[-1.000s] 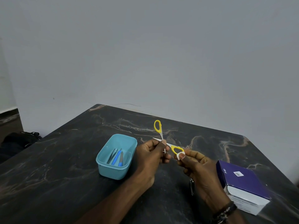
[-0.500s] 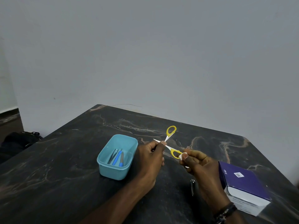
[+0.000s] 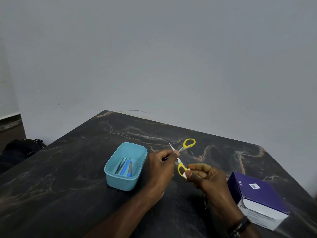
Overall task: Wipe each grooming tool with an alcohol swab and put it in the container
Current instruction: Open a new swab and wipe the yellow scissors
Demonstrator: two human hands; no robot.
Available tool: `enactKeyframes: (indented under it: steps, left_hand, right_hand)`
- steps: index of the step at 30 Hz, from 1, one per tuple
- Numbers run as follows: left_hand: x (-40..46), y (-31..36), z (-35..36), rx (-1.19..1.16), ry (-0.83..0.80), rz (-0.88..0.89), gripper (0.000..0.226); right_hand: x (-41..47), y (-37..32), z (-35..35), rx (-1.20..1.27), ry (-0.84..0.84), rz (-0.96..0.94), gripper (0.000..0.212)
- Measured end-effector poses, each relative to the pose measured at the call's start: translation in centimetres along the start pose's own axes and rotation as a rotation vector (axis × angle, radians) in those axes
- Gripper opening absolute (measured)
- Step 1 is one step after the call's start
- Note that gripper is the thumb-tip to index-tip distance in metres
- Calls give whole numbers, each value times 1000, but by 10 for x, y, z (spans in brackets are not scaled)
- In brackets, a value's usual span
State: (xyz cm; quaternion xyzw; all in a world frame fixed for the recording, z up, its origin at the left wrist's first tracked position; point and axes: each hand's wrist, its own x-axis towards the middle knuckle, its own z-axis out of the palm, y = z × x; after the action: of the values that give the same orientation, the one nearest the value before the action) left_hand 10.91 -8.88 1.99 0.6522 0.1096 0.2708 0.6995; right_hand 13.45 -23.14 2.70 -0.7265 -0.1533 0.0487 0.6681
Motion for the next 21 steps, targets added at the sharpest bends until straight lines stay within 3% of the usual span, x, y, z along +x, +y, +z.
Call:
enactKeyframes:
  steps: [10,21]
  left_hand:
    - [-14,4,10,-12,-130,-29,27]
    - [-11,7,7,-60,-104,-99,25]
  right_hand:
    - [2,0,4,114,-9,14,20]
    - [6,5,-3,179,100,-15,7]
